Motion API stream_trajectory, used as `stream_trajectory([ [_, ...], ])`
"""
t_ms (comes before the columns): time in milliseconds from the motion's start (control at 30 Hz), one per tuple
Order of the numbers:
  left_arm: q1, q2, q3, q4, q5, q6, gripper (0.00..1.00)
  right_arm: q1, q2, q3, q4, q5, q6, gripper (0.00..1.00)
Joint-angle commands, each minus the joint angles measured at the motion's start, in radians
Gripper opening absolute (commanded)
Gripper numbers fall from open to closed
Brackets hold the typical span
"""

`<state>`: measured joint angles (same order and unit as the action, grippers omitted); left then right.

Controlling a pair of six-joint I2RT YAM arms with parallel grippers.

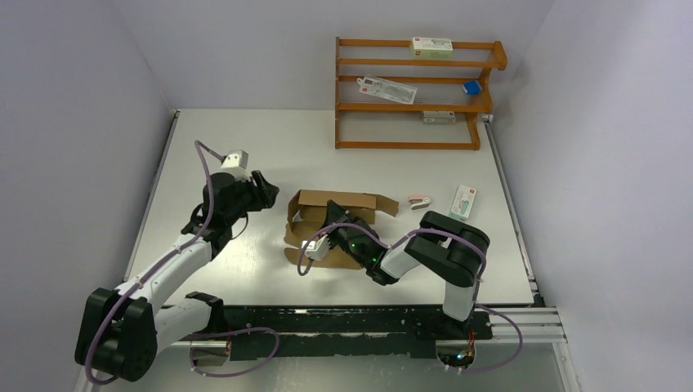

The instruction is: Fold the paper box

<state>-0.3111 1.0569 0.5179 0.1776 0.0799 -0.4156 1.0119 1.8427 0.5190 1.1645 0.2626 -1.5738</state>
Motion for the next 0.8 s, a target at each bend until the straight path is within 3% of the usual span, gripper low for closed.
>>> stream_trajectory([
  [0, 0.052, 0.066, 0.024, -0.018, -0.077, 0.006, 0.58, 0.008, -0.032, -0.009, 0.112, -0.006, -0.001, 0.0],
  [367, 0.053, 0.207, -0.06, 0.122, 0.054, 0.076, 0.6, 0.009, -0.05, -0.002, 0.069, -0.019, 0.027, 0.0],
  [500, 0.049, 0.261, -0.058, 0.174, 0.154, 0.09, 0.54, 0.011, -0.043, -0.001, 0.071, -0.015, 0.026, 0.0],
  [767, -0.044, 0.238, -0.073, 0.248, 0.198, 0.144, 0.52, 0.015, -0.043, 0.01, 0.051, -0.02, 0.024, 0.0],
])
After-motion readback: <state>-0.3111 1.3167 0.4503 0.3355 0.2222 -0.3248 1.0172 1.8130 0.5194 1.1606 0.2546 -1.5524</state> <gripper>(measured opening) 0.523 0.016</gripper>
